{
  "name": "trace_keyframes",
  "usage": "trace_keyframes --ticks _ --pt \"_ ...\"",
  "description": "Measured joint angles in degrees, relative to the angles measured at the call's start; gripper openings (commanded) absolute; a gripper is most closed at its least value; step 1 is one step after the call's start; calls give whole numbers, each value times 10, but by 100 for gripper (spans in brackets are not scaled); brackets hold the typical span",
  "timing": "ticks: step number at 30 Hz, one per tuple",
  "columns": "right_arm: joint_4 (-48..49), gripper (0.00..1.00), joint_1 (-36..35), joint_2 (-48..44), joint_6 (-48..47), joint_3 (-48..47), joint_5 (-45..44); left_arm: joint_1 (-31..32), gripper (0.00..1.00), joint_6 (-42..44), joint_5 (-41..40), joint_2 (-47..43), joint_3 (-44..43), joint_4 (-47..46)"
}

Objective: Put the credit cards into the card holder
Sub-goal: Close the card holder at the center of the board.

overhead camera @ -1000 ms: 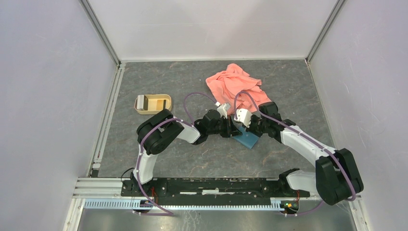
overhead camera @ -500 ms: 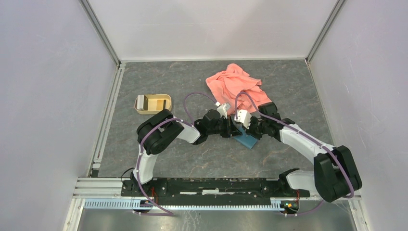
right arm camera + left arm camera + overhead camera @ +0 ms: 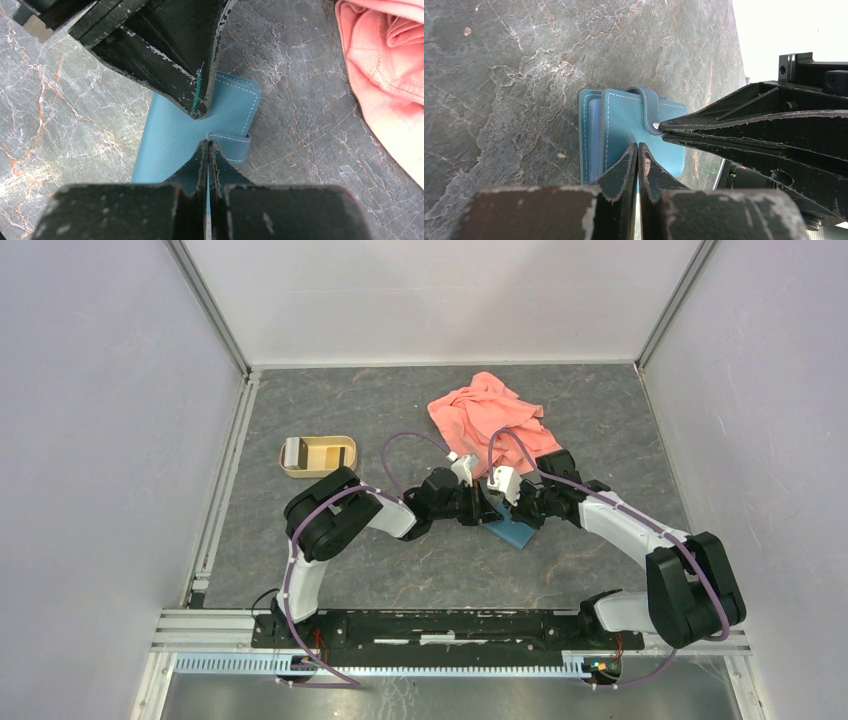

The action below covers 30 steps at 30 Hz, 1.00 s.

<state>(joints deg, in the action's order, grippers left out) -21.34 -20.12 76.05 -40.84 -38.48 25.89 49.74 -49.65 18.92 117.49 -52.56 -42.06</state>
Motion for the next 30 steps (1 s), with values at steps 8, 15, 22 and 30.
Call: trace_keyframes --ticks 8,15,22,30 --pt "0 0 0 0 -6 0 -5 0 10 0 0 0 0 0" --pt "1 0 0 -1 -9 0 -16 0 10 0 0 0 0 0" --pt "-1 0 0 -3 -23 3 -12 0 10 0 1 0 -1 2" --pt "-7 1 -2 -3 -47 3 -3 -1 10 0 2 0 -2 4"
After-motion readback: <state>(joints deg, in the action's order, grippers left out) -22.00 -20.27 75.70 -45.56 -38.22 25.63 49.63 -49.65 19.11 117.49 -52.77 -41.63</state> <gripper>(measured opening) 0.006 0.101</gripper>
